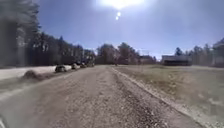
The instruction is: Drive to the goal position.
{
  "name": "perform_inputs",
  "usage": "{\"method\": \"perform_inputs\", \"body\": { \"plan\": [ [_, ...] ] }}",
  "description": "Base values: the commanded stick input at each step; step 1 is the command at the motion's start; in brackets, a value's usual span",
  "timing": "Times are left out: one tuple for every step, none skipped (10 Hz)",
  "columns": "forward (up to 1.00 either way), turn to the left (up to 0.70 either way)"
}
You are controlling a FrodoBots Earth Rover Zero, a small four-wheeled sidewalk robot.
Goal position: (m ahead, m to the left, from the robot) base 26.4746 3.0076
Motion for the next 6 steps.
{"method": "perform_inputs", "body": {
  "plan": [
    [0.70,0.03],
    [0.70,0.03],
    [0.70,0.03],
    [0.70,0.03],
    [0.70,-0.34],
    [0.70,-0.29]
  ]
}}
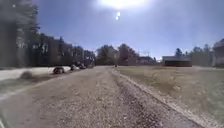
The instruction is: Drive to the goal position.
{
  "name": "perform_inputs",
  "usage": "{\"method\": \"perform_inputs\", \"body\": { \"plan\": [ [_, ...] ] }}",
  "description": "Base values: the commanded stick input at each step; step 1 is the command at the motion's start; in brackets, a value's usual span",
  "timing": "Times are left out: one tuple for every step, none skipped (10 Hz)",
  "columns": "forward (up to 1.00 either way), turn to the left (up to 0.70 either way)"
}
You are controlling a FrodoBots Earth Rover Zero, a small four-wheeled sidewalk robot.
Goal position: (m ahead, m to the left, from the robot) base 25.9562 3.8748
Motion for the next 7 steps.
{"method": "perform_inputs", "body": {
  "plan": [
    [0.70,-0.24],
    [0.70,-0.19],
    [0.70,-0.12],
    [0.70,0.03],
    [0.70,-0.03],
    [0.70,-0.24],
    [0.70,-0.35]
  ]
}}
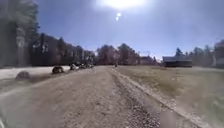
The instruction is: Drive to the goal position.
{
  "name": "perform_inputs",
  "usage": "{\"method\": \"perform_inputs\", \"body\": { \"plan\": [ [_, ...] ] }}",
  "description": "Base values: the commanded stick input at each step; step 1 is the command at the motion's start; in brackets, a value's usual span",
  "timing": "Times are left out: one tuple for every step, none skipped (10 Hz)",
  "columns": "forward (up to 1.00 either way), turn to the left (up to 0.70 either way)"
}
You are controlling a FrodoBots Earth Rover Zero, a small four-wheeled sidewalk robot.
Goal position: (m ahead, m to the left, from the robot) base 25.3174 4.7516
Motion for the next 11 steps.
{"method": "perform_inputs", "body": {
  "plan": [
    [0.70,-0.35],
    [0.70,-0.35],
    [0.70,-0.35],
    [0.70,-0.35],
    [0.70,-0.35],
    [0.70,-0.35],
    [0.70,-0.35],
    [0.70,-0.06],
    [0.70,0.03],
    [0.70,0.03],
    [0.70,0.03]
  ]
}}
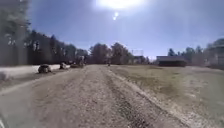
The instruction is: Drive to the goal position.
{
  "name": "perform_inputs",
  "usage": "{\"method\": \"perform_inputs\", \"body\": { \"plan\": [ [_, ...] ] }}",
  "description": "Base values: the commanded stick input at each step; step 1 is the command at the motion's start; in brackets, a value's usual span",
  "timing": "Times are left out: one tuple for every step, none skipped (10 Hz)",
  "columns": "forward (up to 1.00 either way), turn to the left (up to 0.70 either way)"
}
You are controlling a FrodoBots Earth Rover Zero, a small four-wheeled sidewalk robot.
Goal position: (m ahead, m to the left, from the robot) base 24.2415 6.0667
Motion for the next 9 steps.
{"method": "perform_inputs", "body": {
  "plan": [
    [0.70,0.03],
    [0.70,0.03],
    [0.70,0.03],
    [0.70,0.03],
    [0.68,0.03],
    [0.67,0.03],
    [0.67,0.03],
    [0.66,0.03],
    [0.66,0.03]
  ]
}}
